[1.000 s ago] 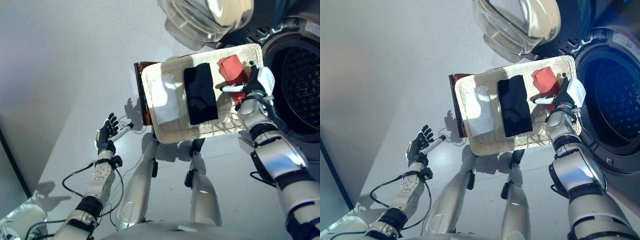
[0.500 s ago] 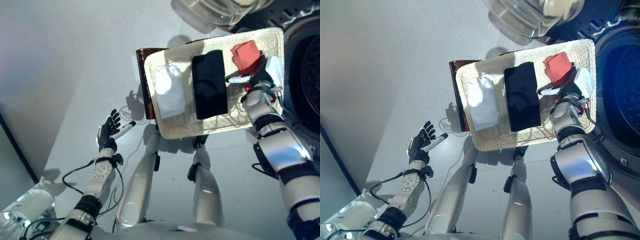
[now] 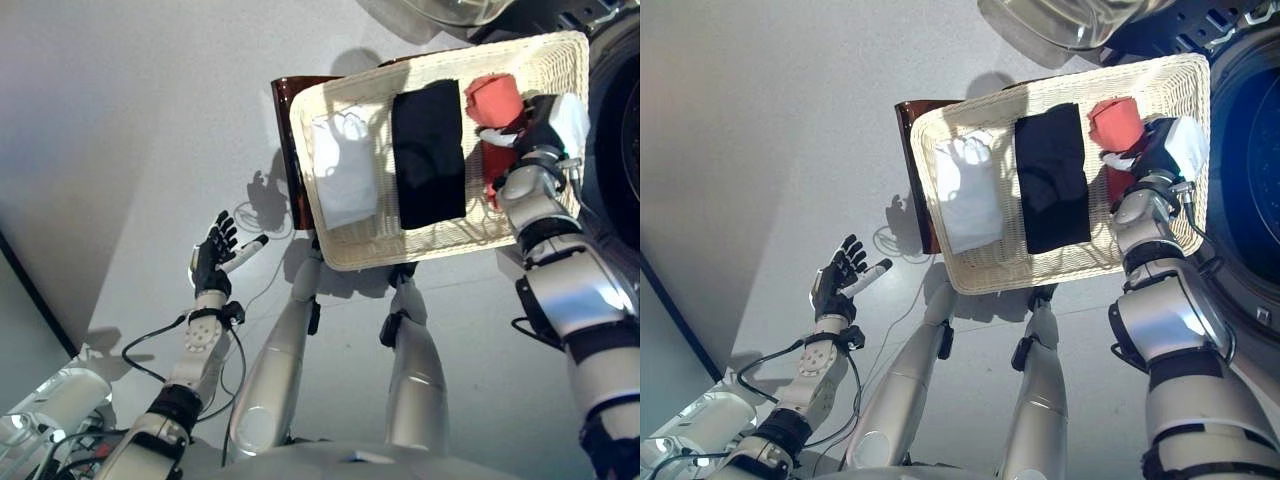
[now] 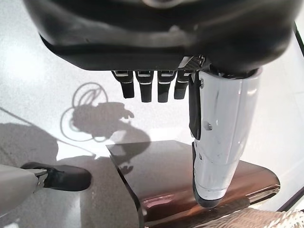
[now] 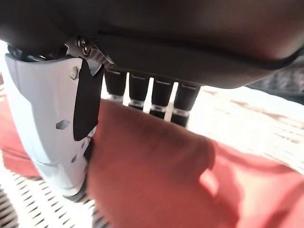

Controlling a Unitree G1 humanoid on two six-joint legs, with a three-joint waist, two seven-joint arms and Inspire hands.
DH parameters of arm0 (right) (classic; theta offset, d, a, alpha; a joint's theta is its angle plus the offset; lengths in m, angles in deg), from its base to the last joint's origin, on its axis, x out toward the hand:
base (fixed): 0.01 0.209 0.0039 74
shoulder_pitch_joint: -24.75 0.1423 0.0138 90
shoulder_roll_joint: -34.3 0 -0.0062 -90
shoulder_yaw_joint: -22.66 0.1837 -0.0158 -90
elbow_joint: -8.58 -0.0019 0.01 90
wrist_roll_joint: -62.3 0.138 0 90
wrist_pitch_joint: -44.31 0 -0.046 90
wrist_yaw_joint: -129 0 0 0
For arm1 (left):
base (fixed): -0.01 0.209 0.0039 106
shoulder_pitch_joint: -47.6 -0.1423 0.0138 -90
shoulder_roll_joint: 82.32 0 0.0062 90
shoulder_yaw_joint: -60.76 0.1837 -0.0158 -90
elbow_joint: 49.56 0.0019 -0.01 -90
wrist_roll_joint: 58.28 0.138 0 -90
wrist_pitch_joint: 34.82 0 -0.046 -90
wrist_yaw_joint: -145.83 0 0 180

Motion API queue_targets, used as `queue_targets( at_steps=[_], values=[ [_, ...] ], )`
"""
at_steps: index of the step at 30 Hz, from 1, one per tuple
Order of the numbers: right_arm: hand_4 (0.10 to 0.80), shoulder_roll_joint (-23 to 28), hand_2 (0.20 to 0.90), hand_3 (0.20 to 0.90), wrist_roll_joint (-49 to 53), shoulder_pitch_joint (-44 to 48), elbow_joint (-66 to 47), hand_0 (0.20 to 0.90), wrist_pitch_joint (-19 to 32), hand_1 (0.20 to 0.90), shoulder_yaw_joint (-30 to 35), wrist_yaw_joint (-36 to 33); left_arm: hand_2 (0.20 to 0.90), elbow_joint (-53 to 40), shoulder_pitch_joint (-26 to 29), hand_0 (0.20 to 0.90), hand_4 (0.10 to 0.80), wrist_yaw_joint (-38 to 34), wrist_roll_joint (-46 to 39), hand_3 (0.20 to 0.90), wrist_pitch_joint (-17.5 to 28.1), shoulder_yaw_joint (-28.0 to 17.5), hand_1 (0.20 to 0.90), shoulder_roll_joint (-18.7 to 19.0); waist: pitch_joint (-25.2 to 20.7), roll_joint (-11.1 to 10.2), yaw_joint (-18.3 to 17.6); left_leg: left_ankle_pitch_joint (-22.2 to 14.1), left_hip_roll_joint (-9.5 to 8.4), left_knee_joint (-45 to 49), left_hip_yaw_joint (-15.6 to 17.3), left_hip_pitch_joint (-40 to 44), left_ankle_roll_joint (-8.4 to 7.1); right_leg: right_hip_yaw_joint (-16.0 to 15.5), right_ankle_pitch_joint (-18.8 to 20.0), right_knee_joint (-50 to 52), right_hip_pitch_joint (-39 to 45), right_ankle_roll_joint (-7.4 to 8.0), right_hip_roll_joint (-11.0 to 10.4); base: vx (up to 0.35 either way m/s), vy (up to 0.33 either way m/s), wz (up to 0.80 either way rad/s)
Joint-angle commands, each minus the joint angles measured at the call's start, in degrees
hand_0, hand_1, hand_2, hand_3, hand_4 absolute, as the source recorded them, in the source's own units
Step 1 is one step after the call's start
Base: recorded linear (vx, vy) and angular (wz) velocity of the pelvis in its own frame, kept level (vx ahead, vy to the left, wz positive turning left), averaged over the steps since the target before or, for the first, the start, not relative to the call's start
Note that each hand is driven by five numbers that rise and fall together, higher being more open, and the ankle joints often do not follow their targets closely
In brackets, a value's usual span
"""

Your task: Pick up the clothes and place them into the washing machine

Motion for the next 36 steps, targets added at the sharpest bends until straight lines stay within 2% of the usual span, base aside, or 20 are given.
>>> queue_targets(
  at_steps=[1,11,22,26,30,36],
  values=[
    [0.300,1.33,0.200,0.200,1.47,-0.07,-0.71,0.200,1.10,0.200,-2.91,0.15,0.900,-2.13,-1.75,0.900,0.800,-1.41,-0.28,0.900,3.27,-2.28,0.900,1.84,2.14,0.69,0.10,-9.56,-0.74,8.70,0.48,0.68,-3.15,1.47,0.30,-5.43,9.75,0.59,0.78,0.000,0.000,0.00],
    [0.300,0.28,0.200,0.200,3.01,-4.76,-1.68,0.200,1.53,0.200,-0.29,0.86,0.900,0.33,-1.30,0.900,0.800,-0.59,0.09,0.900,2.89,-2.63,0.900,1.42,2.03,0.59,-0.48,-8.40,-0.32,7.08,0.67,3.90,-3.64,1.59,1.38,-6.40,12.41,0.73,0.79,0.001,-0.006,0.00],
    [0.300,-1.96,0.200,0.200,22.29,-11.56,-6.14,0.200,7.44,0.200,12.89,3.59,0.900,5.69,-1.07,0.900,0.800,0.40,-0.63,0.900,2.71,-4.40,0.900,0.99,0.21,1.11,-1.68,-7.04,0.39,2.97,1.09,10.99,-4.17,1.71,3.26,-9.05,17.48,0.97,0.74,0.003,-0.002,-0.02],
    [0.300,-5.20,0.200,0.200,35.13,-14.36,-7.29,0.200,10.92,0.200,20.14,5.54,0.900,7.94,-2.80,0.900,0.800,1.38,-1.12,0.900,2.30,-5.20,0.900,0.67,-1.14,1.43,-1.70,-6.94,0.71,1.58,1.54,14.00,-4.27,2.11,3.87,-10.69,20.09,1.05,0.65,0.010,-0.002,-0.09],
    [0.300,-11.20,0.200,0.200,54.47,-17.39,-11.56,0.200,16.34,0.200,27.59,11.12,0.900,9.20,-3.49,0.900,0.800,1.98,-2.24,0.900,1.65,-4.71,0.900,-0.24,-1.86,1.76,-2.05,-7.25,0.90,1.21,1.94,15.56,-4.28,2.61,4.25,-11.62,21.12,1.08,0.43,0.011,0.011,-0.10],
    [0.300,-16.93,0.200,0.200,69.68,-17.18,-16.13,0.200,21.74,0.200,33.17,16.21,0.900,11.14,-3.97,0.900,0.800,3.25,-4.35,0.900,1.29,-3.45,0.900,-2.15,-2.43,3.48,-1.83,-7.01,0.48,0.80,2.76,16.19,-4.20,3.47,4.53,-12.14,21.34,1.04,0.01,-0.003,0.032,-0.09]
  ],
)
